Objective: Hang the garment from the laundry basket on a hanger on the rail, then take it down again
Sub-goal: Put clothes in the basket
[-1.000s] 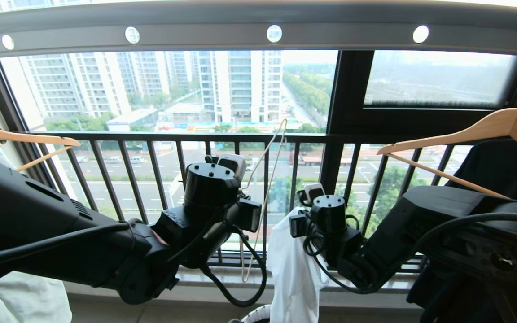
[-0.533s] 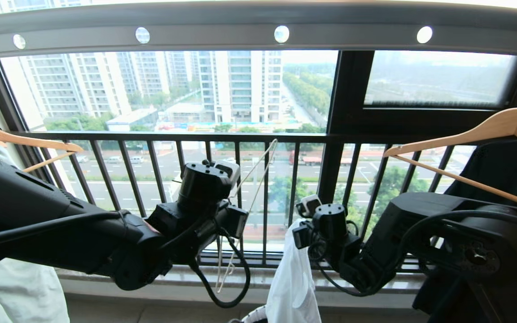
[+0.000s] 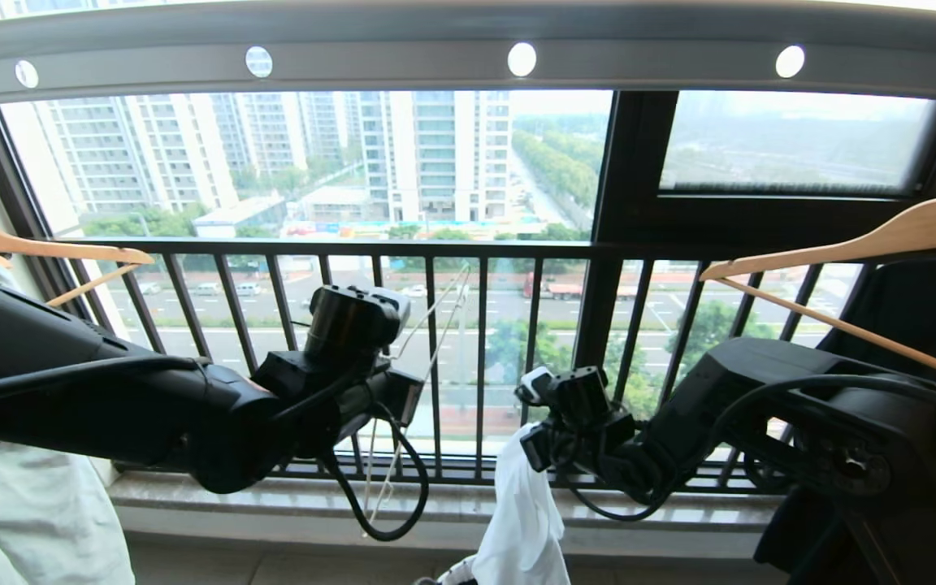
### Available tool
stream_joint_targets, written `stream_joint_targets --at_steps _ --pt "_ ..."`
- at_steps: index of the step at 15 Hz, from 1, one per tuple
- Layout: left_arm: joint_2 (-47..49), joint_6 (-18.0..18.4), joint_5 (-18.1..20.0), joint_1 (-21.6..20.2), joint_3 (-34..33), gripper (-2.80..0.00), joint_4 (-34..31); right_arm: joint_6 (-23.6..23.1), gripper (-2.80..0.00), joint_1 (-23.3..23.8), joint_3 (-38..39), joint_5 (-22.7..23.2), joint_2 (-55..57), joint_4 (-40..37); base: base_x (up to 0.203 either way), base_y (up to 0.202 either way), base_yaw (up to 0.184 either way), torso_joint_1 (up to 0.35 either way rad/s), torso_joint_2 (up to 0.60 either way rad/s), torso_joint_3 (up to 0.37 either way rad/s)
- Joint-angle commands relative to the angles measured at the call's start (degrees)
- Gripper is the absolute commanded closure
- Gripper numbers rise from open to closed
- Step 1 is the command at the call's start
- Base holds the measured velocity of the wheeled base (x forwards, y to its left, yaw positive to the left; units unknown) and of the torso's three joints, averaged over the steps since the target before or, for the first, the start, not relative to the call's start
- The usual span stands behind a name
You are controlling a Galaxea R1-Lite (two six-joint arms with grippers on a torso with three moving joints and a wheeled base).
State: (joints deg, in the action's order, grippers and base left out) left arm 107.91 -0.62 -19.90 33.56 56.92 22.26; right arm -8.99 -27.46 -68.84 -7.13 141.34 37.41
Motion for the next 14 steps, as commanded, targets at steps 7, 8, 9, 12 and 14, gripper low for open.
stream_joint_targets --at_steps 7,8,9,12,14 --pt "-2.88 0.27 -0.14 -1.39 0.56 0.0 -0.99 -5.57 0.0 0.23 -16.75 0.05 5.8 -16.11 0.0 0.0 0.0 0.0 0.0 0.0" --pt "-3.15 0.27 -0.14 -1.47 0.56 0.0 -0.99 -6.29 0.0 0.55 -18.5 -0.1 6.5 -17.56 0.0 0.0 0.0 0.0 0.0 0.0" --pt "-3.39 0.27 -0.14 -1.55 0.56 0.0 -0.99 -6.59 0.0 0.83 -19.48 -0.15 6.65 -19.47 0.0 0.0 0.0 0.0 0.0 0.0" --pt "-3.46 0.23 -0.14 -1.65 0.74 0.0 -0.77 -7.78 -2.8 0.91 -22.31 -0.17 7.08 -22.01 0.0 0.0 0.0 0.0 0.0 0.0" --pt "-3.67 0.09 -0.14 -2.62 1.62 0.0 -0.63 -7.75 -2.8 0.78 -21.33 -0.17 5.92 -24.08 0.0 0.0 0.0 0.0 0.0 0.0"
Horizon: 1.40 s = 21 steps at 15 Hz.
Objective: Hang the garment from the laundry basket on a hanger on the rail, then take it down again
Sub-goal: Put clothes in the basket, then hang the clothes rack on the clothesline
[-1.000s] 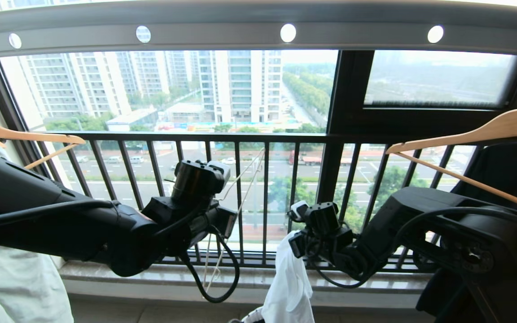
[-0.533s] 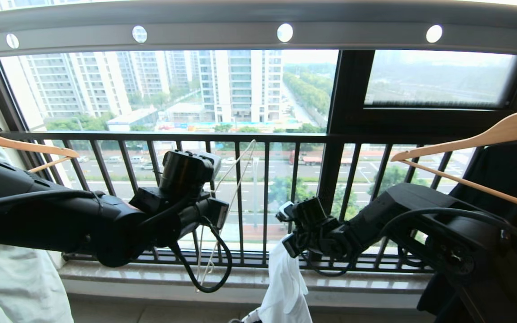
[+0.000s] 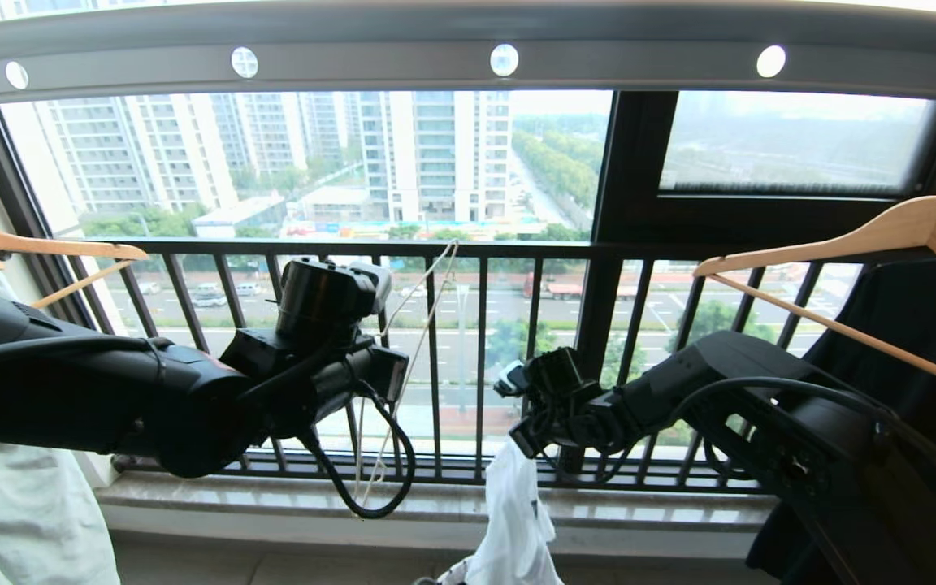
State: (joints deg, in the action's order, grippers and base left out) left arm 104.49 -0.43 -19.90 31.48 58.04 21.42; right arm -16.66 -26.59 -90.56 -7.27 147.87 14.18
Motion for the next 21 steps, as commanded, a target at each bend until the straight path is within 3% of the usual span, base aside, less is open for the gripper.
stream_joint_targets --at_steps 1,7,8,12,16,21 --pt "-0.64 -0.03 -0.14 -0.99 0.62 0.0 0.09 -0.04 -2.8 -0.25 1.2 -0.01 -1.21 -1.32 0.0 0.0 0.0 0.0 0.0 0.0" --pt "-2.97 0.08 -0.06 -1.86 0.67 0.0 -0.24 -1.15 -2.8 -0.48 7.3 0.19 -7.11 -1.79 0.0 0.0 0.0 0.0 0.0 0.0" --pt "-3.06 0.08 0.0 -1.86 0.51 0.0 -0.33 -0.48 0.0 -0.48 9.48 0.11 -8.31 -1.5 0.0 0.0 0.0 0.0 0.0 0.0" --pt "-3.94 0.17 0.12 -1.78 0.32 0.0 -2.87 3.4 0.0 -0.48 18.6 -1.66 -16.3 -1.09 0.0 0.0 0.0 0.0 0.0 0.0" --pt "-4.03 1.2 0.21 -1.64 -0.47 0.0 -3.12 4.14 0.0 -0.82 30.0 -6.16 -25.58 -0.87 0.0 0.0 0.0 0.0 0.0 0.0" --pt "-7.41 4.25 0.12 1.64 -5.86 0.0 -3.05 4.19 0.0 -2.99 48.48 -13.3 -42.28 5.19 0.0 0.0 0.0 0.0 0.0 0.0"
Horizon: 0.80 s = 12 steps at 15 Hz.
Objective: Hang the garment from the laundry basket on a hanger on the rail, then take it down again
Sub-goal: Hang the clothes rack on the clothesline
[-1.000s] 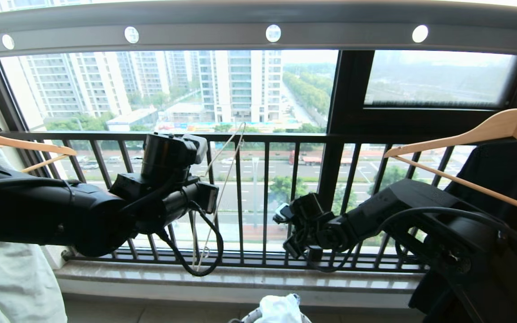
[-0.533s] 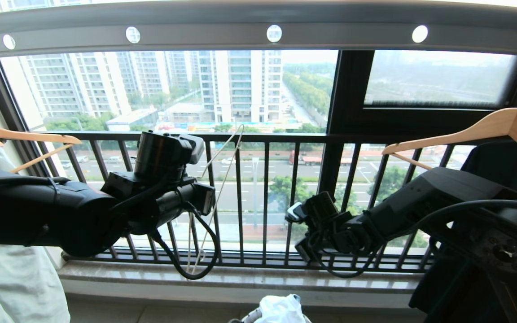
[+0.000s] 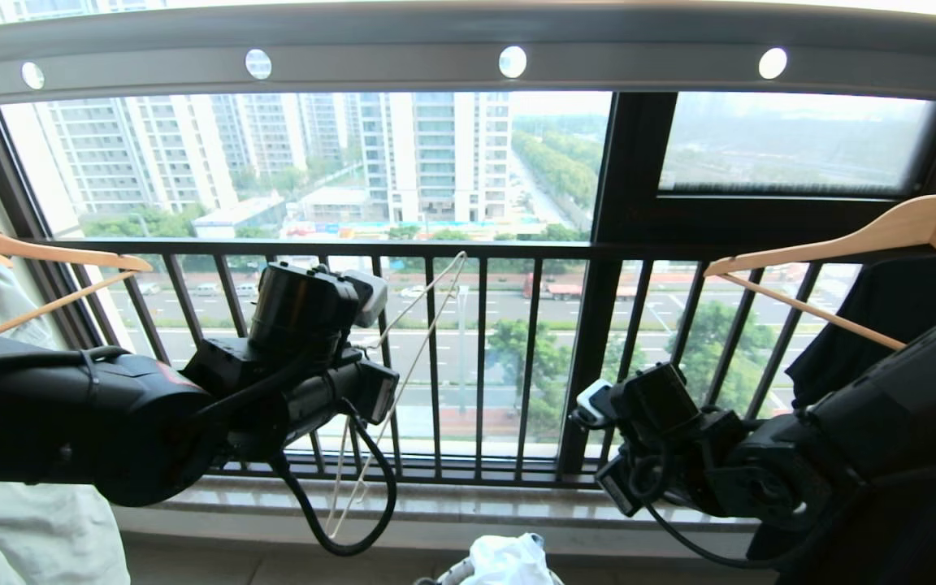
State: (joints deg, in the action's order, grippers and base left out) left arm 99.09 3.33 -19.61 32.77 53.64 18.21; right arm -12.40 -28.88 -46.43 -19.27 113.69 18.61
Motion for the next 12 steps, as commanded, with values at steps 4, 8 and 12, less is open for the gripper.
stream_joint_targets --at_steps 4,8,12 --pt "-9.32 1.04 -0.42 0.08 -8.81 0.0 0.26 -0.2 0.0 -1.32 11.04 -5.16 -24.03 0.92 0.0 0.0 0.0 0.0 0.0 0.0" --pt "-16.59 0.68 -0.28 -2.28 -16.97 0.0 0.4 -0.31 0.0 1.81 13.51 -14.53 -38.86 -5.74 0.0 0.0 0.0 0.0 0.0 0.0" --pt "-24.22 -1.04 -0.43 -4.5 -23.13 0.0 0.59 -0.5 0.0 9.71 12.47 -19.88 -57.46 -11.2 0.0 0.0 0.0 0.0 0.0 0.0"
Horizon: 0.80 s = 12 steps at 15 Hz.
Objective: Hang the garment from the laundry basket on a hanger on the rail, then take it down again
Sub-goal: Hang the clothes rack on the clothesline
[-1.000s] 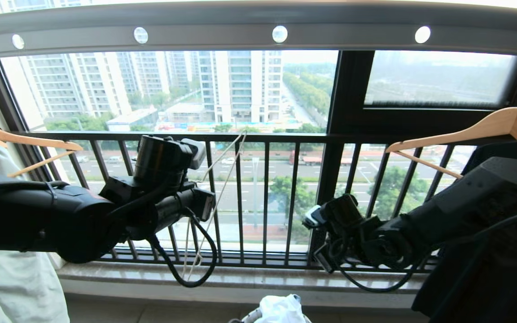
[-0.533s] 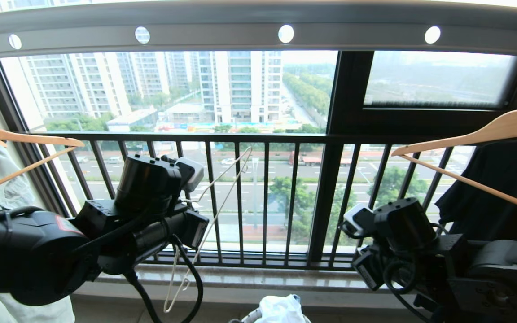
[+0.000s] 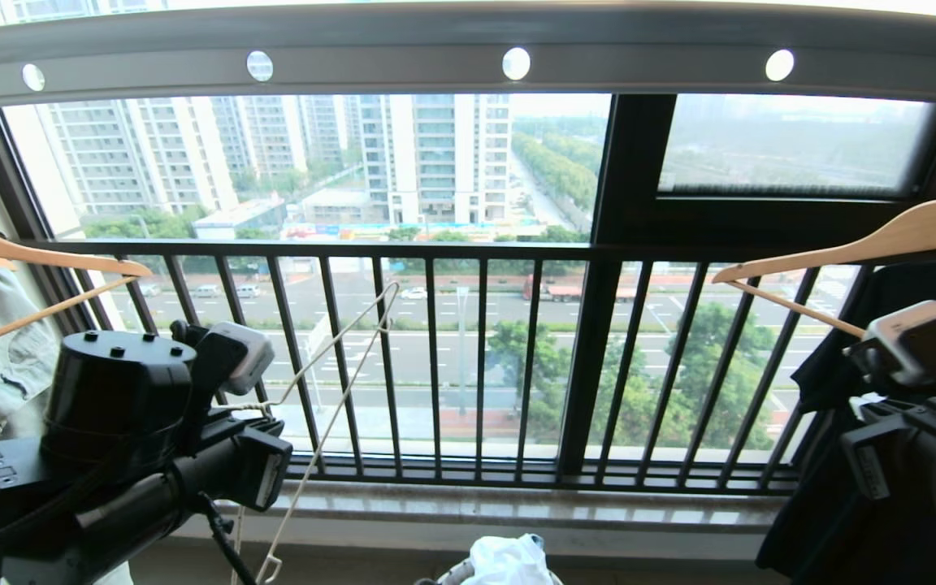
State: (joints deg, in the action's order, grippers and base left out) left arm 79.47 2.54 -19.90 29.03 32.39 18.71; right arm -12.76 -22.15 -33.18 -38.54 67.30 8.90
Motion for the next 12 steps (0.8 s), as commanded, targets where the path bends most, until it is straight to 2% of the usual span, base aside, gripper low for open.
stream_joint_targets --at_steps 1,5,7,8,10,12 --pt "-6.99 -0.55 -0.14 -1.38 -3.04 0.0 0.05 -0.11 0.0 5.81 -1.77 -1.11 -16.12 -4.3 0.0 0.0 0.0 0.0 0.0 0.0" --pt "-13.67 -0.78 -0.29 -4.55 -5.65 0.0 -0.16 0.01 0.0 20.92 -4.76 -1.84 -32.36 -16.68 0.0 0.0 0.0 0.0 0.0 0.0" --pt "-14.92 -0.86 -0.21 -6.07 -6.27 0.0 -0.17 -0.05 0.0 25.67 -5.6 -1.49 -39.18 -23.3 0.0 0.0 0.0 0.0 0.0 0.0" --pt "-15.38 -0.83 -0.15 -6.17 -7.37 0.0 -0.07 -0.15 0.0 26.69 -5.87 0.15 -42.19 -25.52 0.0 0.0 0.0 0.0 0.0 0.0" --pt "-16.76 -0.71 -0.06 -6.14 -8.21 0.0 0.01 -0.03 0.0 27.07 -5.83 9.19 -44.88 -27.41 0.0 0.0 0.0 0.0 0.0 0.0" --pt "-18.21 -0.46 0.01 -6.09 -8.14 0.0 -0.01 0.65 0.0 26.03 -5.03 15.05 -46.88 -29.47 0.0 0.0 0.0 0.0 0.0 0.0"
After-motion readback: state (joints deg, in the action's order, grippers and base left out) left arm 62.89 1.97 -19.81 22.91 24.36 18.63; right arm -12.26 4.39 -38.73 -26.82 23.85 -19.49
